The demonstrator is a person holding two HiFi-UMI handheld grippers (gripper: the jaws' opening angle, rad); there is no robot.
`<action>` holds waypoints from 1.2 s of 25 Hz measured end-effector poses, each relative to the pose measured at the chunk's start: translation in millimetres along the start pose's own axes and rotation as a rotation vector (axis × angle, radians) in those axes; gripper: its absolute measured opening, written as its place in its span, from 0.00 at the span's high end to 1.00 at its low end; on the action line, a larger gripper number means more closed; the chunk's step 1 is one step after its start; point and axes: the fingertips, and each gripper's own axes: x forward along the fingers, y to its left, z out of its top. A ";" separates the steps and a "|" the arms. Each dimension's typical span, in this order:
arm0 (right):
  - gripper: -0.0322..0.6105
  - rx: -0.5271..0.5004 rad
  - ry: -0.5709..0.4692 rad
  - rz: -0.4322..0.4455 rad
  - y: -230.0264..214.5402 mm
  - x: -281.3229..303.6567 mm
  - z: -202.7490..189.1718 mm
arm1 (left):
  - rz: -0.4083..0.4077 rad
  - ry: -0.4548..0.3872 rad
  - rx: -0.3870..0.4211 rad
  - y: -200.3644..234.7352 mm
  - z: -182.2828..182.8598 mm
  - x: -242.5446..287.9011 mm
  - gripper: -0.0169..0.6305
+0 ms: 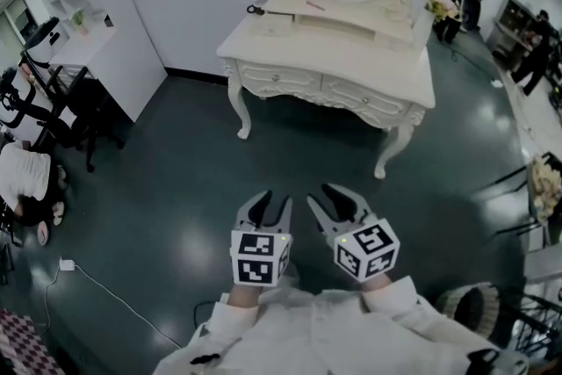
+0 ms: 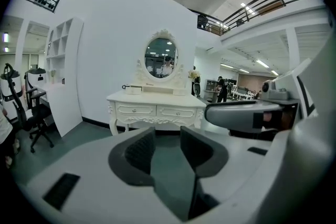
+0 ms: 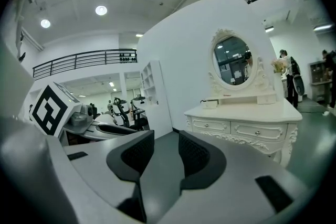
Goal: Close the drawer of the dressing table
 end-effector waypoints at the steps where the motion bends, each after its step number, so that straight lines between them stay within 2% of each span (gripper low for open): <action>1: 0.76 -0.003 0.003 0.002 -0.8 10.8 5.1 | -0.003 -0.004 0.003 9.3 8.0 6.0 0.77; 8: 0.76 -0.020 -0.005 0.002 -7.0 93.1 31.9 | -0.017 -0.021 0.026 78.4 43.1 43.2 0.77; 15: 0.76 -0.017 -0.018 -0.041 -24.6 152.7 53.1 | -0.038 -0.026 0.048 132.6 70.7 81.7 0.77; 24: 0.76 0.012 -0.044 -0.056 -32.6 177.7 63.7 | -0.115 0.006 0.032 149.2 68.2 109.6 0.77; 30: 0.76 0.016 -0.031 -0.062 -42.8 200.0 67.2 | -0.119 0.005 0.001 163.7 73.4 121.8 0.77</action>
